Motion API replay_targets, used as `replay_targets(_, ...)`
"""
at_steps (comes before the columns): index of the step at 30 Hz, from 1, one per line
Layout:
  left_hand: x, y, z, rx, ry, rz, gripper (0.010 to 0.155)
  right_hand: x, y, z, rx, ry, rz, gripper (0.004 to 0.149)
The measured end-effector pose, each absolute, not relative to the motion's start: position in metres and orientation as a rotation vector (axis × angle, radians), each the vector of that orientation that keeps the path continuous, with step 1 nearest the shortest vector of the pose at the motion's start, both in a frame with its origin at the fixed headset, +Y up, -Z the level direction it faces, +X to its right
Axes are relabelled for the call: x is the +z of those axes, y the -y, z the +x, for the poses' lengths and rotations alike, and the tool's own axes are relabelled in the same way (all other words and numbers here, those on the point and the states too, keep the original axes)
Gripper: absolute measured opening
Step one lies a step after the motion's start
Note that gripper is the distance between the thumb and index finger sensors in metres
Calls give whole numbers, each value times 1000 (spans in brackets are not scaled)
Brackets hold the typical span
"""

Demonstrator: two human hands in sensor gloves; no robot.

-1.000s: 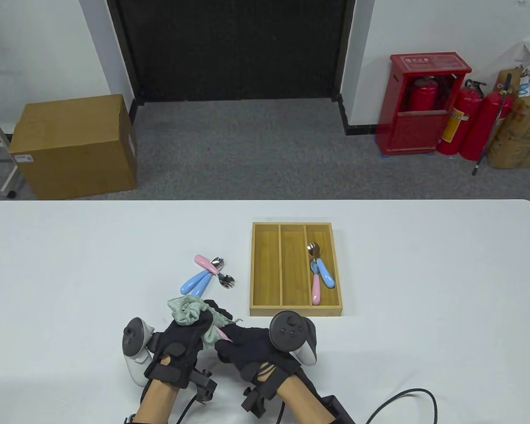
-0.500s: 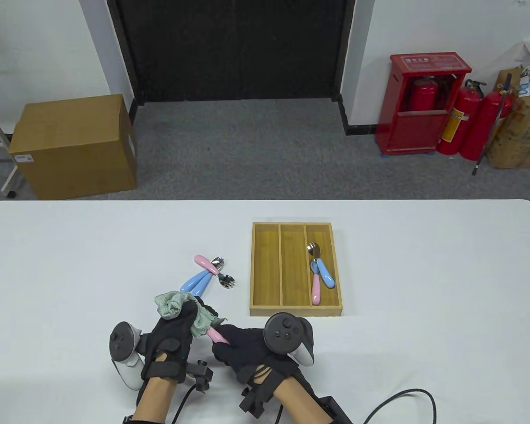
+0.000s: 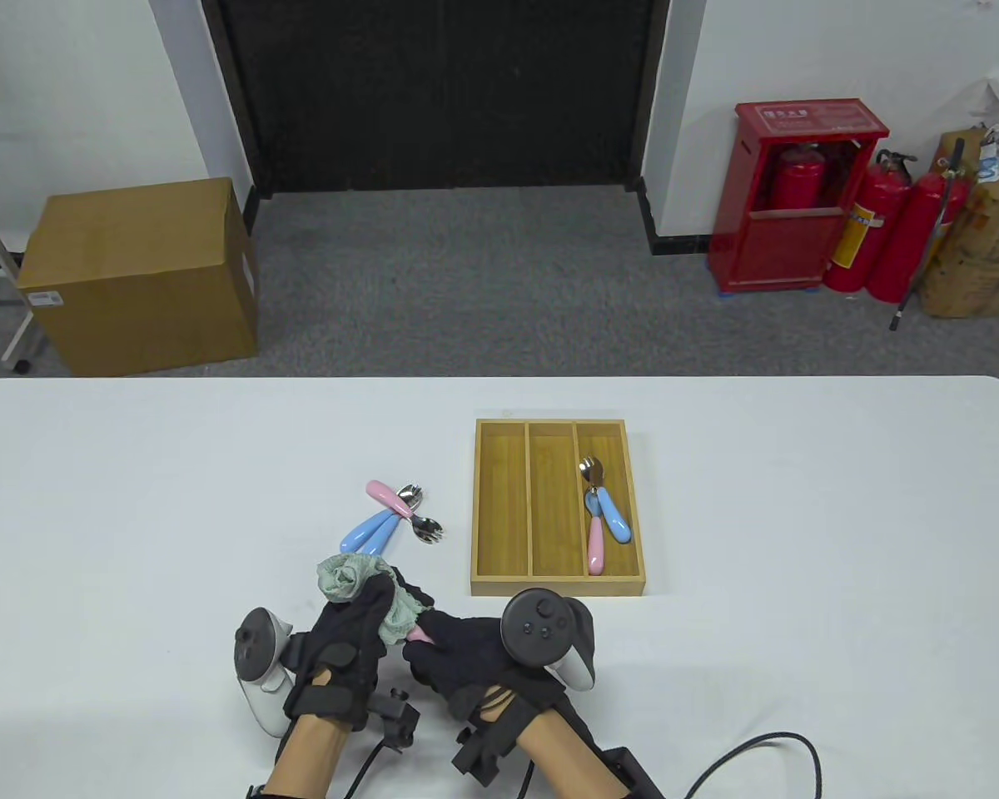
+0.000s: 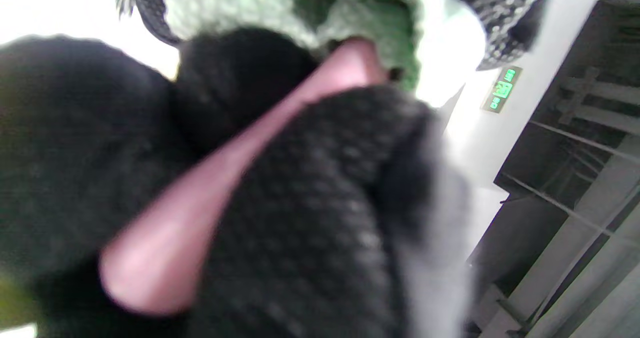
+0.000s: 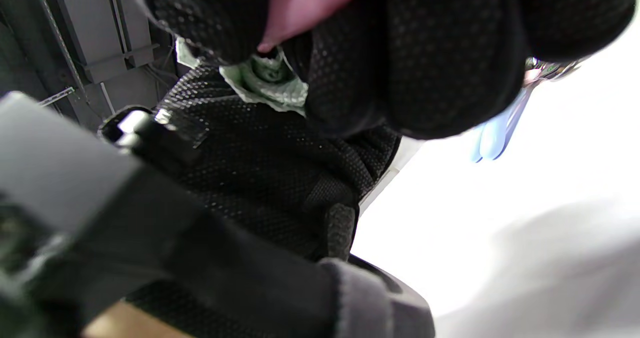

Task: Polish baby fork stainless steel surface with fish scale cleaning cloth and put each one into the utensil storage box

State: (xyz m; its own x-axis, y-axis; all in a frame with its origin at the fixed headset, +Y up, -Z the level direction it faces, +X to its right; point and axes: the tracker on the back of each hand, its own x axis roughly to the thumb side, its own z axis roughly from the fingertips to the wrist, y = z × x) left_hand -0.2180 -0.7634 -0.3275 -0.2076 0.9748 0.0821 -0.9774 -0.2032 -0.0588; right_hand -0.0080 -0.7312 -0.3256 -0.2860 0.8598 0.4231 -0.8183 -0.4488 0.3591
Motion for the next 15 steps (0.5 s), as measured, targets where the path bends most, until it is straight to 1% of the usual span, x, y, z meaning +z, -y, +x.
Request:
replay_targets(4, -330, 762, -226, 1774, 84, 86, 53, -326, 731, -11, 1911, -112, 691, 49)
replay_targets(7, -332, 763, -238, 1698, 55, 130, 50, -326, 735, -12, 1942, -137, 694, 50)
replay_targets(11, -332, 753, -248, 1508, 65, 212, 48, -326, 736, -9, 1975, -134, 678, 49)
replay_targets(15, -331, 740, -251, 1191, 78, 288, 49, -329, 738, 1, 2040, -135, 679, 50)
